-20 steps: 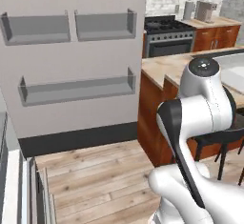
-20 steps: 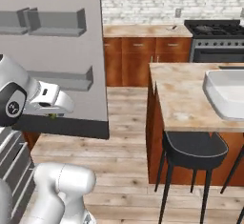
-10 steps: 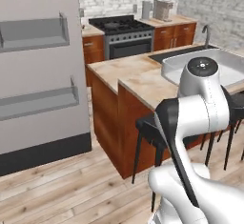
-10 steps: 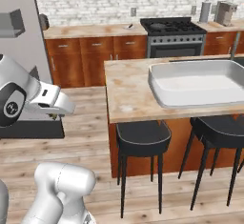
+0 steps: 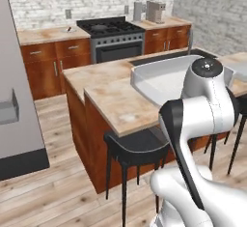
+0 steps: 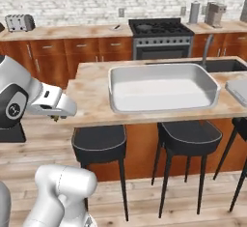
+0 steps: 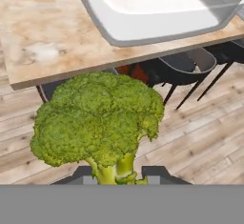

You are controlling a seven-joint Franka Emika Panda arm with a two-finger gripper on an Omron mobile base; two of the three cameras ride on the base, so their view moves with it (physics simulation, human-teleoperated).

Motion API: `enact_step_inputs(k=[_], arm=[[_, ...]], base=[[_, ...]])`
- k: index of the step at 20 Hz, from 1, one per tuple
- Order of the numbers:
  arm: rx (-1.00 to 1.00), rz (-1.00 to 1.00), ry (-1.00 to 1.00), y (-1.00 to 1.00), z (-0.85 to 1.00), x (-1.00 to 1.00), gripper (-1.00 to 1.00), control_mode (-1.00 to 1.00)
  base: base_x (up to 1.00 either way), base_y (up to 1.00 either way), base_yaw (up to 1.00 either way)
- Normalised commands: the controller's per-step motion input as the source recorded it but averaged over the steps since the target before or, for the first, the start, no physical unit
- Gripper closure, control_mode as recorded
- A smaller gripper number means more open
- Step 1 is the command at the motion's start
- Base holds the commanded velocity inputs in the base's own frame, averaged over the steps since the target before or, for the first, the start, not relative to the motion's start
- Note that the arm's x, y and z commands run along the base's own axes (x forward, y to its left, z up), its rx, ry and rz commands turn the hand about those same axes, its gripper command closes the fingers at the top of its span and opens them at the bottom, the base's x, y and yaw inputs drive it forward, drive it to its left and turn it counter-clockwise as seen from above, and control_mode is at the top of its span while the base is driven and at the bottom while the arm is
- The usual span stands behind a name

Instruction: Place the cold items (banana and broccoli) from the fridge in one tupperware on the dining counter. Place the warm items (kebab skewer and hot dog) in the stove area in another tupperware.

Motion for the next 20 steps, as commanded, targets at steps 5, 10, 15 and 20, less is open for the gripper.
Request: enact_step_inputs(k=[5,10,15,20], arm=[[0.00,0.00,0.00,0.00,0.00,0.00,1.00,1.00],[0.00,0.00,0.00,0.00,0.00,0.00,1.00,1.00],[0.00,0.00,0.00,0.00,0.00,0.00,1.00,1.00],[0.00,0.00,0.00,0.00,0.00,0.00,1.00,1.00]], base=[[0.14,-0.86,0.21],[0.20,-0.69,0.32],[0.21,-0.55,0.31],[0.34,-0.23,0.00]])
